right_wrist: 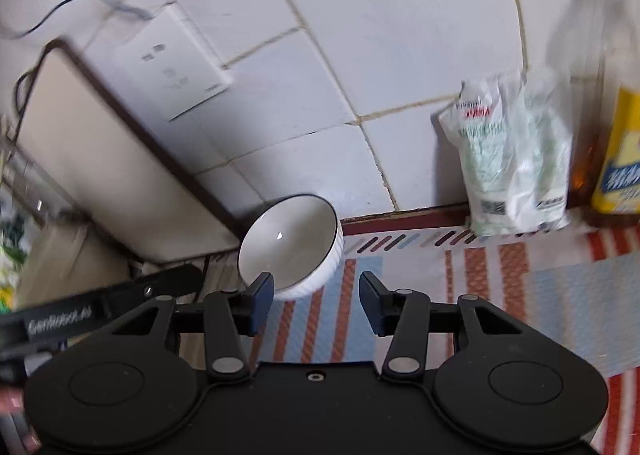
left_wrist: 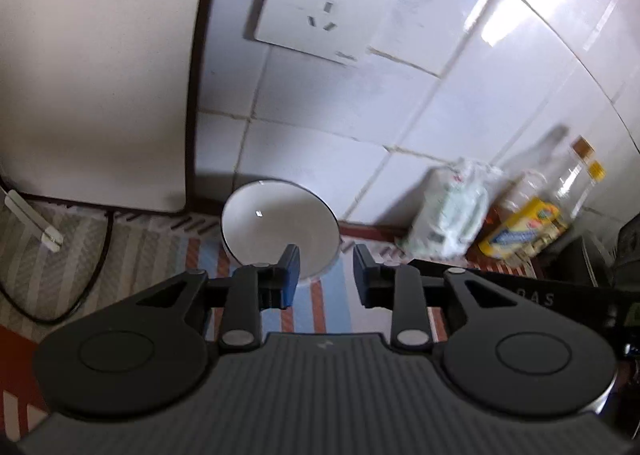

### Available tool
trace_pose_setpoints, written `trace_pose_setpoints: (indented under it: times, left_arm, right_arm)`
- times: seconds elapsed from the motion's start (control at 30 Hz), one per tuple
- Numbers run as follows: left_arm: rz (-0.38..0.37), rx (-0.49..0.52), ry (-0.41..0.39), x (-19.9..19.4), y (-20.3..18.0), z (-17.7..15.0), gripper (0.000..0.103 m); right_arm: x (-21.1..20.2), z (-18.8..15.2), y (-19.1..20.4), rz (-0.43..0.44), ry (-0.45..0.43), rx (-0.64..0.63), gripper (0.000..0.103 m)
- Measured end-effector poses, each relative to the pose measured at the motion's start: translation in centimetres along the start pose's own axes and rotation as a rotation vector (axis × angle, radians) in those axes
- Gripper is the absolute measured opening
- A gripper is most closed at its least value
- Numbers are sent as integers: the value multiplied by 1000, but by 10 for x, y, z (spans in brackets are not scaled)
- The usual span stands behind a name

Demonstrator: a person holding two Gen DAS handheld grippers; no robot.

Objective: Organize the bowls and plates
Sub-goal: 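Move the right gripper to the small white bowl by the outlet and grasp, then lift the small white bowl and carry it toward the nested bowls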

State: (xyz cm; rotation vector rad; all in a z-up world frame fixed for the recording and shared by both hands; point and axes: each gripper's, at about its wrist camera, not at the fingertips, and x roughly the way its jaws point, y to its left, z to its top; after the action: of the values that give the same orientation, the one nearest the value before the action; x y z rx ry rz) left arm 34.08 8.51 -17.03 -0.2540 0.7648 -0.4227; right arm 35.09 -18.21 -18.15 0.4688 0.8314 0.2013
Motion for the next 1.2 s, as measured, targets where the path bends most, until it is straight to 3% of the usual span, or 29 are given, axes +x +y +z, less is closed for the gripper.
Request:
trace_pose_setpoints:
  times: [0.3,0.6,0.87,0.9,0.97,1.0,1.13,1.2]
  left_arm:
    - [48,-39,-14,37,25,5,30]
    - [136,-116,36,70,44,-7,36]
    - [178,-210,118,107,60,-9,34]
    - [183,-211,123,111,60,-10,30]
    - [195,-174,119,116,56,-11,18]
    - [205,-143,115,116,54,-11,17]
    - [207,-147,131,110,53,-13,14]
    - [211,-146,131,103,52,-15,13]
  right_arm:
    - [53,20,-14,3,59,82,53]
    - [92,21,-23,-8,103,166,53]
    - [128,19,-28,-23,168,230,53]
    - [132,19,-28,-29,177,229,50]
    - [139,17,-28,-18,189,234,28]
    - [141,16,-28,4,184,242,19]
    - [140,14,-12,-55,184,150,17]
    - [135,11,-10,-43,195,155,17]
